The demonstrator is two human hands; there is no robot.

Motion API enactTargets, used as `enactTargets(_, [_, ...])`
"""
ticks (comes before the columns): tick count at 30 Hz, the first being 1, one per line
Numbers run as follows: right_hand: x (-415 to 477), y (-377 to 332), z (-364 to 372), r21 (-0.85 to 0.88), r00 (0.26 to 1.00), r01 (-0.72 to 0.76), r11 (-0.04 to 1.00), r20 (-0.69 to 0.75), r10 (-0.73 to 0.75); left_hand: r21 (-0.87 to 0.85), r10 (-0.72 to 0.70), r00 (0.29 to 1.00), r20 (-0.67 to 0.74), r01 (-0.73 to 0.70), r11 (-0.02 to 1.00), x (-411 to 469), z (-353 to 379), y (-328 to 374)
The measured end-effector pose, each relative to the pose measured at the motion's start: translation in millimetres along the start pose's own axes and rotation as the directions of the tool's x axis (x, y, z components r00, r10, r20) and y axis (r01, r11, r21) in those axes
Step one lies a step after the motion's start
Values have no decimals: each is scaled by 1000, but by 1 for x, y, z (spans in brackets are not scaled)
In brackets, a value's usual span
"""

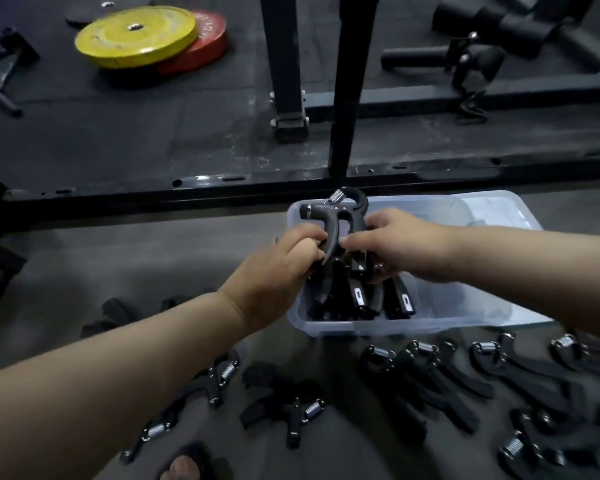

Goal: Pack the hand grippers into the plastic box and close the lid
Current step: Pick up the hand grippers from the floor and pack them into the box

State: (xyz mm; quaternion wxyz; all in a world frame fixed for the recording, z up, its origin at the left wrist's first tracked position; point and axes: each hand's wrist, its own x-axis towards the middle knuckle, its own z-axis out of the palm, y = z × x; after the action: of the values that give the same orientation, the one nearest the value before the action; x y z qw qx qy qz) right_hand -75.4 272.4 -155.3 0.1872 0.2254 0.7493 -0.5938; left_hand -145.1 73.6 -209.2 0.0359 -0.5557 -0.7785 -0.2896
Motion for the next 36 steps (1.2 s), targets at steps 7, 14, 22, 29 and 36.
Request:
enactTargets(7, [3,42,-41,-117,974,-198,973,-135,182,125,-284,954,94,272,954,7,26,-5])
enactTargets(14, [26,86,-50,-203,941,-300,932,-225,254,111,-510,853,106,500,859,6,53,-6])
enactTargets(22, [46,100,-46,-55,949,-286,957,-154,275,80,-499,862,83,494,866,3,56,-3])
enactTargets(29, [52,109,-41,-343,937,-308,888,-269,221,60,-512,853,97,509,859,3,55,-4])
enactTargets(36, [53,115,-34,-461,943,-292,838,-286,172,40,-523,844,116,523,852,3,53,-3])
